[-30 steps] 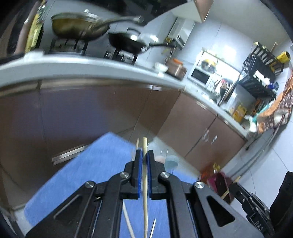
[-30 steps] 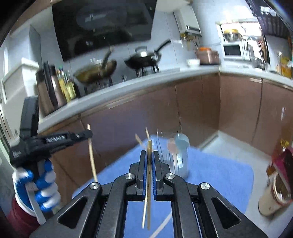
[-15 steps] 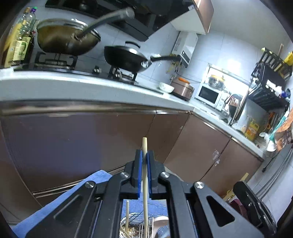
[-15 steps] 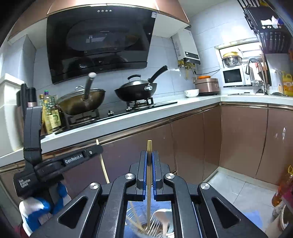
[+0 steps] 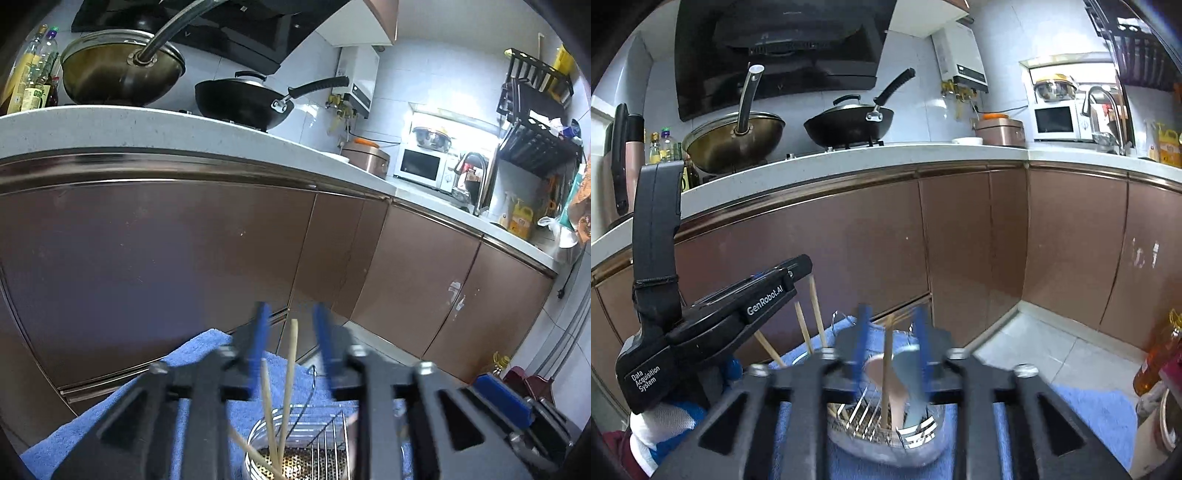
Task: Organize utensils
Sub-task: 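Lower the chopsticks into the cup and open both tools, then withdraw both open tools from the cup back over the towel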
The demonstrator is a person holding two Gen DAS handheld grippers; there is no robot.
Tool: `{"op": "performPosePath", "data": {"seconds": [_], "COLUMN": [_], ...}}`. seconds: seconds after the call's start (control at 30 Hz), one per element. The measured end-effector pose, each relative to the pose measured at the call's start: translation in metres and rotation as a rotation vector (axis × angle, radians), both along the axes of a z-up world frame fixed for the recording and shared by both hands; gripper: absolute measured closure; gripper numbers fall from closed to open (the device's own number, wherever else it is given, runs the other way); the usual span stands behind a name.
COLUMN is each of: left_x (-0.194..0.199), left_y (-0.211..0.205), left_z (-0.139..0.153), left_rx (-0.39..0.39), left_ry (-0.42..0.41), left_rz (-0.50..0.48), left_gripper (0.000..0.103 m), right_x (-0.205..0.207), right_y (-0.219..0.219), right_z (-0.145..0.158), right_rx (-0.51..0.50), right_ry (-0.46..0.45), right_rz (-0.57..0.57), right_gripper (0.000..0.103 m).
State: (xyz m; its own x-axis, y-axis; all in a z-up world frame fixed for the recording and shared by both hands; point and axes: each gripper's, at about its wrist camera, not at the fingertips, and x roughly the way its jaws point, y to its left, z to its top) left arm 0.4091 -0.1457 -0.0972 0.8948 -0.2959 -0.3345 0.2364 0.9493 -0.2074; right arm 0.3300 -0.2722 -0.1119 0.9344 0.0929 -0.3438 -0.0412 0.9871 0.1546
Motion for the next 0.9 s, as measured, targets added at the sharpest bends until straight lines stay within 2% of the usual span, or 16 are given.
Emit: {"op": "performPosePath", "data": {"seconds": [0.13, 0.3, 0.57, 0.67, 0.9], "left_x": [-0.022, -0.071, -0.179, -0.219, -0.270], "left_y": [0.008, 0.020, 0.034, 0.046, 0.070], "left_z": [0.010, 0.028, 0.056, 0.062, 0.073], "left_rx": [0.000, 0.042, 0.189, 0.227, 0.266], "left_ry": [0.003, -0.043, -0.180, -0.223, -0.232], "left_rz": [0.003, 0.027, 0.078, 0.103, 0.137], "left_gripper": [0.064, 0.051, 0.035, 0.028, 0.025], "right_x": [-0.022, -0.059, -0.131, -0.157, -0.200], "right_y": [-0.003, -0.003, 0.003, 0.008, 0.025], "right_z": [0.013, 0.030, 0.045, 0.049, 0.055], "right_rx": [0.024, 0.039, 0.092, 0.114, 0.144], "right_ry": [-0.013, -0.031, -0.037, -0.042, -0.050], "right_rz": [-0.024, -0.058, -0.116, -0.119, -0.100], "right_gripper": [0.066, 0.061, 0.039, 0.034, 0.029]}}
